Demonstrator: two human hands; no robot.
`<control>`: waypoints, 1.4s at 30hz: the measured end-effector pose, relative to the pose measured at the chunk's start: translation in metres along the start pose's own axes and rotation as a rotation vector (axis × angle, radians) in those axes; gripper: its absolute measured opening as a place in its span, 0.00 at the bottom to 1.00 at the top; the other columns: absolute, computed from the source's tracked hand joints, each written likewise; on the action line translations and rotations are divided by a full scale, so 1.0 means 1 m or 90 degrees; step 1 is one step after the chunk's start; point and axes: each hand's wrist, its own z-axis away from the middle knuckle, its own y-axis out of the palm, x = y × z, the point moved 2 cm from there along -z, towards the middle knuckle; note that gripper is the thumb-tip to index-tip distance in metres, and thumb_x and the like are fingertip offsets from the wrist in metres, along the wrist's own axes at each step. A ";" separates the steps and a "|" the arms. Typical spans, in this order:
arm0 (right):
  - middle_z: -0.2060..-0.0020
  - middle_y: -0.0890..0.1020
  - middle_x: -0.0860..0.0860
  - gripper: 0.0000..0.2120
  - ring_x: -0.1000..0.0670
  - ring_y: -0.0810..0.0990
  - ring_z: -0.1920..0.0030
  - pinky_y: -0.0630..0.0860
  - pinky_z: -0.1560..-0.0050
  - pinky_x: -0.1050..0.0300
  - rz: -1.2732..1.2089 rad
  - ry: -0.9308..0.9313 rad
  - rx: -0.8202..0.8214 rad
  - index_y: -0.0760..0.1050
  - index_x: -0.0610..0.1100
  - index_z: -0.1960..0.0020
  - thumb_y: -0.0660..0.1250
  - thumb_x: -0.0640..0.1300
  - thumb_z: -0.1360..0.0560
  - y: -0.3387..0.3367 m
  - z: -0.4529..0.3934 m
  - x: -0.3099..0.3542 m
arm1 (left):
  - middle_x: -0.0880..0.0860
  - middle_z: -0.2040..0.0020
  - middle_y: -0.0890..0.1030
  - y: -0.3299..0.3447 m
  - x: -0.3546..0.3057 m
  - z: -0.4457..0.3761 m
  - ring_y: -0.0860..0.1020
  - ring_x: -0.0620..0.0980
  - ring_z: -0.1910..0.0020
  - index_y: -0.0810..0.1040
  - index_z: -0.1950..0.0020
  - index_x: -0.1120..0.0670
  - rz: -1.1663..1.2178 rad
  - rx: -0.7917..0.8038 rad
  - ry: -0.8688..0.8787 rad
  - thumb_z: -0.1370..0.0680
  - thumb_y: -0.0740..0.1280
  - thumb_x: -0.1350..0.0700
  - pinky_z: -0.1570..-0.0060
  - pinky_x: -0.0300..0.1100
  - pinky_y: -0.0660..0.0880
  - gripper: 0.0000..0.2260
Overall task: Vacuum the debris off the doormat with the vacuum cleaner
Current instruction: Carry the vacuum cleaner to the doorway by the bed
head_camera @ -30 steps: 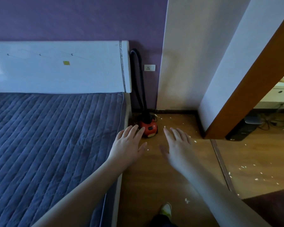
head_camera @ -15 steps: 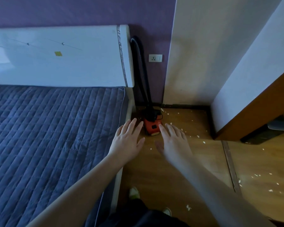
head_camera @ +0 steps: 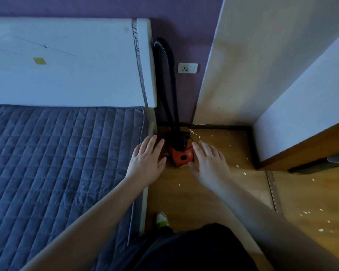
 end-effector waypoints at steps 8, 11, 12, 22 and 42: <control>0.22 0.56 0.48 0.34 0.45 0.56 0.23 0.56 0.25 0.47 -0.030 0.050 0.044 0.46 0.51 0.20 0.55 0.62 0.20 0.016 -0.071 -0.049 | 0.53 0.19 0.50 0.029 0.003 -0.087 0.47 0.53 0.20 0.50 0.19 0.49 -0.023 0.049 0.023 0.17 0.51 0.41 0.24 0.52 0.46 0.28; 0.21 0.54 0.48 0.35 0.45 0.55 0.22 0.56 0.25 0.48 -0.051 0.045 0.073 0.45 0.51 0.20 0.55 0.62 0.20 0.024 -0.106 -0.073 | 0.53 0.19 0.49 0.047 -0.005 -0.120 0.47 0.54 0.20 0.51 0.19 0.49 -0.040 0.078 0.016 0.18 0.52 0.41 0.23 0.53 0.47 0.29; 0.21 0.54 0.48 0.35 0.45 0.55 0.22 0.56 0.25 0.48 -0.058 0.039 0.087 0.45 0.51 0.20 0.55 0.62 0.20 0.026 -0.118 -0.081 | 0.54 0.19 0.49 0.052 -0.007 -0.130 0.48 0.54 0.20 0.51 0.19 0.49 -0.047 0.097 0.013 0.18 0.52 0.41 0.22 0.53 0.49 0.29; 0.21 0.51 0.48 0.34 0.44 0.54 0.22 0.56 0.25 0.46 -0.047 -0.028 0.214 0.43 0.50 0.20 0.52 0.61 0.19 0.058 -0.226 -0.130 | 0.53 0.19 0.47 0.068 -0.007 -0.217 0.45 0.53 0.20 0.50 0.19 0.50 -0.049 0.169 -0.026 0.18 0.51 0.42 0.22 0.51 0.47 0.29; 0.21 0.51 0.47 0.32 0.43 0.55 0.23 0.57 0.26 0.46 -0.179 0.156 0.320 0.43 0.55 0.20 0.55 0.55 0.19 0.338 -0.386 -0.133 | 0.55 0.21 0.60 0.305 0.085 -0.344 0.58 0.54 0.22 0.60 0.21 0.51 -0.050 0.294 0.060 0.19 0.52 0.42 0.26 0.51 0.57 0.28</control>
